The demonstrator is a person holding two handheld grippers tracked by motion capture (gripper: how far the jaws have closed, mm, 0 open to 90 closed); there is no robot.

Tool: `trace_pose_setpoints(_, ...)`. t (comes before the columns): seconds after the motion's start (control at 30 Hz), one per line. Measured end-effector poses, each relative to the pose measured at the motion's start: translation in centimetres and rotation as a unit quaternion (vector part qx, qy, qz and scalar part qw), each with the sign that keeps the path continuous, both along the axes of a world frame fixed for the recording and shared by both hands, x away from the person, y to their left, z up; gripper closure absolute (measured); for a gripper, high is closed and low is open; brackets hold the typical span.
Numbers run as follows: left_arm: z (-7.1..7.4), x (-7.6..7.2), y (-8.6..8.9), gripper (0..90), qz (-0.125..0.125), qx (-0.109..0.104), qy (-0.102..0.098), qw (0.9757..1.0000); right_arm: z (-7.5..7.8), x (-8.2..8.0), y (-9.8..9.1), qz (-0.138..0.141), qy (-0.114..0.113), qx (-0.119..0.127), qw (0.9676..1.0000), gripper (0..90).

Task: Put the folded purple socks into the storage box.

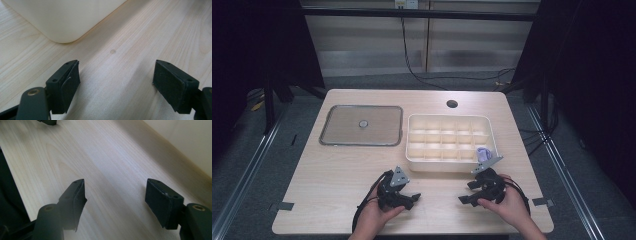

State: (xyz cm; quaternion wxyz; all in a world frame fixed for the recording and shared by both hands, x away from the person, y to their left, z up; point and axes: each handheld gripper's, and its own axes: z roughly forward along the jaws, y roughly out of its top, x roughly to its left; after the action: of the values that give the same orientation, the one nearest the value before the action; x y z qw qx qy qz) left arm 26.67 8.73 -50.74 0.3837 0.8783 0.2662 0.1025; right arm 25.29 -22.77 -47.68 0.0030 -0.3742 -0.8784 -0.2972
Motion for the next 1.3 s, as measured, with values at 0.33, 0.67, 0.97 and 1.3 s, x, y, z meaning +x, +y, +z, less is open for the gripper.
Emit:
trace_pose_setpoints(0.33,0.0,0.0,0.0,21.1,0.0,0.0,0.0,1.0,-1.4,-0.6,-0.4,0.003,-0.047,0.014,0.9988,30.0)
trace_pose_setpoints(0.67,0.0,0.0,0.0,21.0,0.0,0.0,0.0,1.0,-2.2,-1.5,-0.8,0.009,-0.1,0.035,0.9944,29.0)
trace_pose_setpoints(0.97,0.0,0.0,0.0,21.0,0.001,-0.001,0.0,1.0,-2.8,-2.1,-0.8,0.018,-0.142,0.03,0.9892,29.0)
trace_pose_setpoints(1.3,0.0,0.0,0.0,21.0,0.001,0.0,0.0,1.0,-3.2,-2.5,-1.0,0.017,-0.161,0.041,0.9859,28.6)
